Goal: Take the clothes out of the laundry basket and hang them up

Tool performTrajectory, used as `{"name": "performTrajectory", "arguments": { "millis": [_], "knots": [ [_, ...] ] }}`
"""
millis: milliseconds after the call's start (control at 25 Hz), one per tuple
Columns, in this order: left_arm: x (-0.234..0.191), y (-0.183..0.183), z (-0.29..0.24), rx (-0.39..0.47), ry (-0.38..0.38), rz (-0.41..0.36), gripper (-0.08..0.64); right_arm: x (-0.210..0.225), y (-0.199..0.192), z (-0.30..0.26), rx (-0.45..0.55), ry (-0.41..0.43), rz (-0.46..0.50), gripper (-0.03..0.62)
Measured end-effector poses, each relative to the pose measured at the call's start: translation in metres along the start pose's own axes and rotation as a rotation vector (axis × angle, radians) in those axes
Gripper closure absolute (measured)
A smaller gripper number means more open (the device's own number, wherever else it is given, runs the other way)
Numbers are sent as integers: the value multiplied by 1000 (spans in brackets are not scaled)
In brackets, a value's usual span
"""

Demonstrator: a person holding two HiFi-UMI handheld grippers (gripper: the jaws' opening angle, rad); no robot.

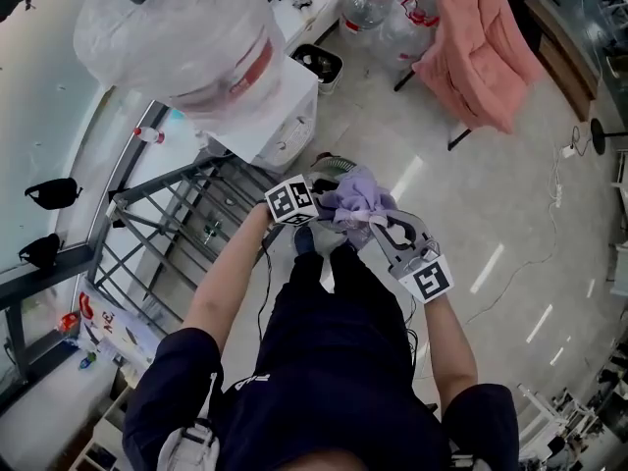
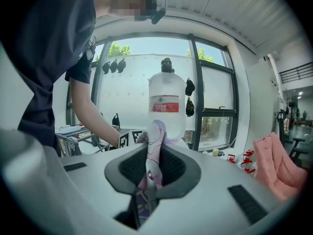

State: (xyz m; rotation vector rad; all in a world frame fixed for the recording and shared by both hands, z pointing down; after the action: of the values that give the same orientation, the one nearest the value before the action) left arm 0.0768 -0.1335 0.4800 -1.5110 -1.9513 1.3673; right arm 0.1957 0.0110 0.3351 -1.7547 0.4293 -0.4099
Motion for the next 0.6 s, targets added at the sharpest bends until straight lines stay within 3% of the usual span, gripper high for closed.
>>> {"name": "performTrajectory", "arguments": {
  "millis": [40,160,200,440,600],
  "knots": [
    [3,0,0,9,5,9,293,-1,1,1,2,-10,3,544],
    [14,-5,4,39,76,71,475,-6,1,4,6,-65,6,544],
    [19,-8,8,46,116,91,493,-8,0,6,5,-89,4,543],
    [43,-17,50,74,386,167,517,-16,-14,8,-51,-215,-40,543],
    [52,-4,89,109,573,203,520,-21,-27,5,-80,-279,-96,541]
  ]
}}
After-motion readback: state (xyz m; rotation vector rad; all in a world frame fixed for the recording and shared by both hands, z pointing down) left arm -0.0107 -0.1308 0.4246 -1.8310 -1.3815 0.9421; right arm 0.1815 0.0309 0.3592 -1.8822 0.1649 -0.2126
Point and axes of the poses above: the fingertips, and each gripper's own axes: z backward along the fingers, x to its right, y out of its top, the point moved 9 cm from there along z, backward along the fingers, and after that the axes turned 6 degrees about -z, right-handed, at the moved point
